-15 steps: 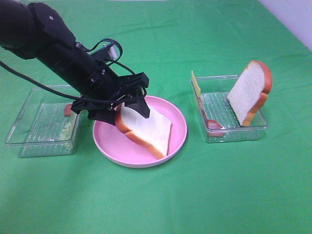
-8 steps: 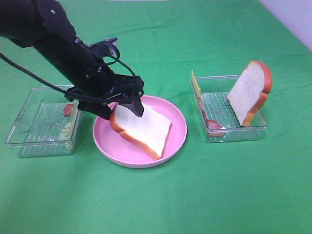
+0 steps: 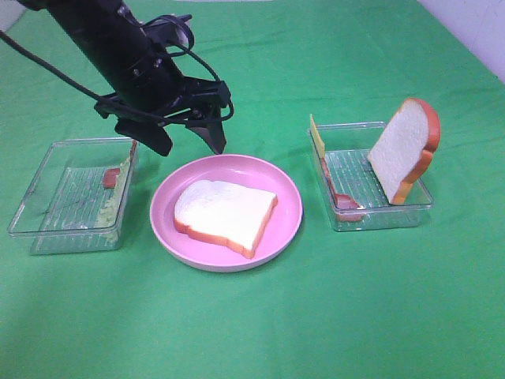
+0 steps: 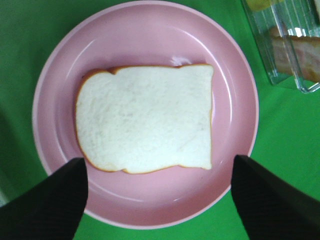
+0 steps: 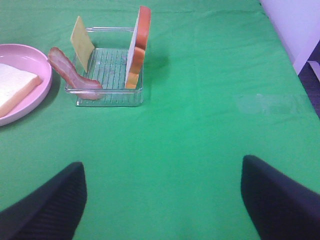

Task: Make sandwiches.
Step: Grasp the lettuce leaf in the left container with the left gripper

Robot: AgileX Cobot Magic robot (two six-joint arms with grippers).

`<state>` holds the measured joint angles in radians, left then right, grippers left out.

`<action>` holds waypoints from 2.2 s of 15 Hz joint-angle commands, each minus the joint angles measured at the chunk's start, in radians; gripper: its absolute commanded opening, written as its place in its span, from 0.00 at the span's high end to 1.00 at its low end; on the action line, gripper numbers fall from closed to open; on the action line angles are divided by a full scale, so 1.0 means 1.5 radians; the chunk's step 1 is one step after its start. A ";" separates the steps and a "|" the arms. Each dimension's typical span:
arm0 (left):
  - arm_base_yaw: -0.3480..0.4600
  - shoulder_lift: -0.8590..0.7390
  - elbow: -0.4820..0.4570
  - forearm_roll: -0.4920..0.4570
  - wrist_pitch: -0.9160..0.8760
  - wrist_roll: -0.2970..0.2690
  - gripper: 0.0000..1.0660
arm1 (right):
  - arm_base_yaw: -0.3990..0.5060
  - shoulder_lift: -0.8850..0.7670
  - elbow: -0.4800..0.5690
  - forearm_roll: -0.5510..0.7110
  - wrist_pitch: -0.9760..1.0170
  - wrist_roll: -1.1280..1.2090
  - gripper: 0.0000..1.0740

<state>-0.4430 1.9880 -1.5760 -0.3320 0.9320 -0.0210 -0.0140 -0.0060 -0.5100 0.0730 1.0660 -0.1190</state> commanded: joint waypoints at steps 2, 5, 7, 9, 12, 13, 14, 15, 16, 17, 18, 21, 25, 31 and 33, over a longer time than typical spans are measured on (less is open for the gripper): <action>-0.001 -0.003 -0.053 0.087 0.097 -0.078 0.29 | -0.001 -0.009 0.003 0.000 -0.004 -0.008 0.26; 0.003 -0.003 -0.100 0.163 0.179 -0.113 0.29 | -0.001 -0.009 0.003 0.000 -0.004 -0.008 0.26; 0.004 -0.003 -0.112 0.202 0.236 -0.123 0.29 | -0.001 -0.009 0.003 0.001 -0.004 -0.008 0.26; 0.004 -0.002 -0.110 0.237 0.237 -0.136 0.29 | -0.001 -0.009 0.003 0.001 -0.004 -0.008 0.26; 0.004 -0.002 -0.103 0.283 0.237 -0.167 0.29 | -0.001 -0.009 0.003 0.001 -0.004 -0.008 0.26; 0.004 -0.002 -0.080 0.291 0.237 -0.175 0.29 | -0.001 -0.009 0.003 0.001 -0.004 -0.008 0.26; 0.004 -0.002 -0.053 0.309 0.237 -0.184 0.29 | -0.001 -0.009 0.003 0.001 -0.004 -0.008 0.26; 0.004 -0.002 -0.028 0.323 0.235 -0.199 0.29 | -0.001 -0.009 0.003 0.001 -0.004 -0.008 0.26; 0.004 -0.001 -0.013 0.327 0.228 -0.207 0.29 | -0.001 -0.009 0.003 0.001 -0.004 -0.008 0.26; 0.004 -0.001 0.005 0.327 0.209 -0.221 0.29 | -0.001 -0.009 0.003 0.001 -0.004 -0.008 0.26; 0.004 0.000 0.025 0.317 0.171 -0.233 0.32 | -0.001 -0.009 0.003 0.001 -0.004 -0.008 0.26; 0.003 0.019 0.030 0.289 0.128 -0.233 0.38 | -0.001 -0.009 0.003 0.001 -0.004 -0.008 0.26; 0.003 0.054 0.030 0.286 0.122 -0.233 0.42 | -0.001 -0.009 0.003 0.001 -0.004 -0.008 0.26; 0.004 0.055 0.030 0.285 0.071 -0.233 0.60 | -0.001 -0.009 0.003 0.001 -0.004 -0.008 0.26; 0.004 0.055 0.030 0.285 0.073 -0.233 0.60 | -0.001 -0.009 0.003 0.001 -0.004 -0.008 0.26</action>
<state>-0.4390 2.0690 -1.5390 0.0990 1.0440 -0.3600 -0.0140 -0.0060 -0.5100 0.0730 1.0660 -0.1190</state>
